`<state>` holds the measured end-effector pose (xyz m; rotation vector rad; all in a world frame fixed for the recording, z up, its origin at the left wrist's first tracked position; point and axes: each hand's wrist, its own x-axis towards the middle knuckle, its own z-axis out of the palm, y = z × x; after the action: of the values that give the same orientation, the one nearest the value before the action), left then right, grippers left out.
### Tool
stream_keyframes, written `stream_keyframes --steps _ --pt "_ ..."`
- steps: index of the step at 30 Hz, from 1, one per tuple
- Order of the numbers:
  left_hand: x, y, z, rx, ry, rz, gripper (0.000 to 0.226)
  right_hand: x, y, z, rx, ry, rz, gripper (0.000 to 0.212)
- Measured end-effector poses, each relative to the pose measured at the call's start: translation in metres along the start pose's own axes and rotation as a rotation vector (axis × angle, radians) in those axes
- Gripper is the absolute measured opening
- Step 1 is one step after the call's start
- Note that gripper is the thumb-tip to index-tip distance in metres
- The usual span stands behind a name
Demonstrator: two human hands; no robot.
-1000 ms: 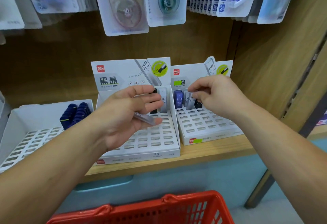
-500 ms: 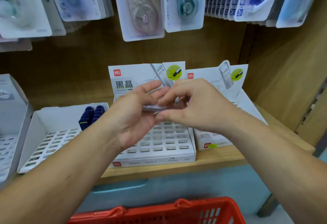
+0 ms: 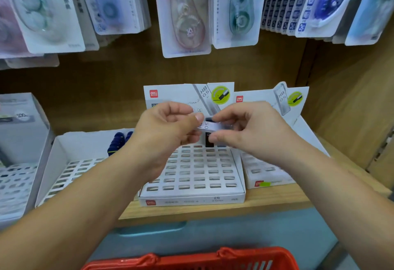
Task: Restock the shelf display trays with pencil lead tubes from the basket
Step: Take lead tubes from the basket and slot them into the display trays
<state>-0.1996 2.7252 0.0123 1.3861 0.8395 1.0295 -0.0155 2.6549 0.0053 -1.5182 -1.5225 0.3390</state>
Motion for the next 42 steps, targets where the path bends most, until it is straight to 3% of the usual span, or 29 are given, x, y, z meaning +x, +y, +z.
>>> stream_keyframes --steps 2,7,11,14,18,21,32,37,40,42 --pt "-0.005 0.005 0.004 0.086 0.01 0.09 0.033 -0.001 -0.003 -0.012 0.166 -0.061 0.035 0.019" --pt "-0.011 0.021 0.03 0.234 -0.068 0.266 0.035 -0.005 0.002 -0.035 0.226 -0.066 0.027 0.013" --pt "0.011 0.016 0.057 0.147 -0.109 0.173 0.02 -0.003 0.028 -0.067 0.175 0.046 0.078 0.035" --pt "0.023 -0.006 0.065 0.425 -0.092 0.204 0.007 -0.009 0.054 -0.075 0.142 0.1 0.137 0.05" --pt "0.016 -0.031 0.071 0.63 -0.193 0.234 0.016 -0.015 0.067 -0.07 0.194 0.113 0.187 0.035" --pt "0.011 -0.042 0.071 0.596 -0.214 0.212 0.022 -0.012 0.067 -0.064 0.204 0.168 0.156 0.022" --pt "-0.004 -0.051 0.053 0.538 -0.289 0.2 0.05 -0.011 0.07 -0.052 0.031 0.094 0.155 0.026" --pt "-0.007 -0.051 0.052 0.532 -0.291 0.19 0.054 -0.014 0.077 -0.042 -0.266 0.124 0.11 0.022" --pt "-0.017 -0.054 0.046 0.574 -0.188 0.27 0.039 -0.018 0.071 -0.041 -0.432 0.193 0.03 0.034" --pt "-0.03 -0.053 0.04 0.595 -0.136 0.408 0.023 -0.03 0.055 -0.037 -0.373 0.243 -0.038 0.016"
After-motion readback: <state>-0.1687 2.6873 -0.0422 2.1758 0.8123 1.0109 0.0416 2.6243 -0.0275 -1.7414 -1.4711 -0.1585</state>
